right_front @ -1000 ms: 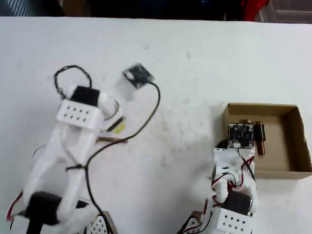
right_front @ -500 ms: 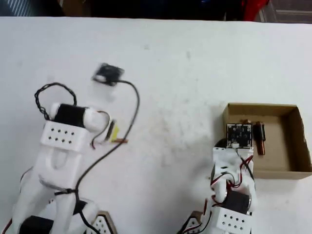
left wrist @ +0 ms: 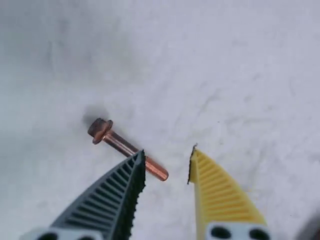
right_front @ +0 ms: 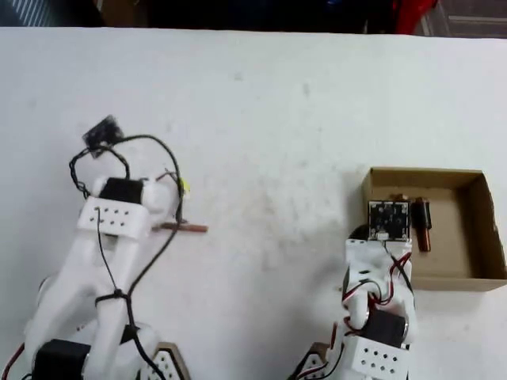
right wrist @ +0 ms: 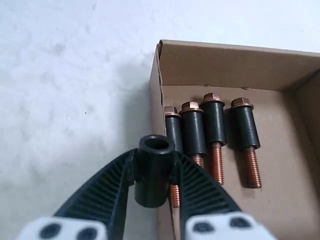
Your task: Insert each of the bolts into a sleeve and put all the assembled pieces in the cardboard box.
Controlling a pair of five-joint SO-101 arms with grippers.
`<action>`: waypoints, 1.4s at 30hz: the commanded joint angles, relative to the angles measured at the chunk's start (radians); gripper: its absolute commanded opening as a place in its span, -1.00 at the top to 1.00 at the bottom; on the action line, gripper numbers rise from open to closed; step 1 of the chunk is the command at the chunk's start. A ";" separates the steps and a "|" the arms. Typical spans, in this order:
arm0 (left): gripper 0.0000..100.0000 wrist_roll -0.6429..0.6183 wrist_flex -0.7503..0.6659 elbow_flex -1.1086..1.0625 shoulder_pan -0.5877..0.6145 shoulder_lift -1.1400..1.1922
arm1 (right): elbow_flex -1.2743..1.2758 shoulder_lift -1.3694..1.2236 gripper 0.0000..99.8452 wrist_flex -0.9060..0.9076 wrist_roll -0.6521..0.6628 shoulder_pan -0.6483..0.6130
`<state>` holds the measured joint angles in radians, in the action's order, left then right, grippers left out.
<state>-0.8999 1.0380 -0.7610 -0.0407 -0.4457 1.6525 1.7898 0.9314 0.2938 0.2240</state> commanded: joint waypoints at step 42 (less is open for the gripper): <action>0.66 -0.284 0.259 0.235 0.071 0.217 | -0.009 0.012 0.96 -0.024 0.002 -0.001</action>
<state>-1.1638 1.3188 -0.6107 0.0269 -0.3368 1.6525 1.7898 0.9314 0.2938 0.2240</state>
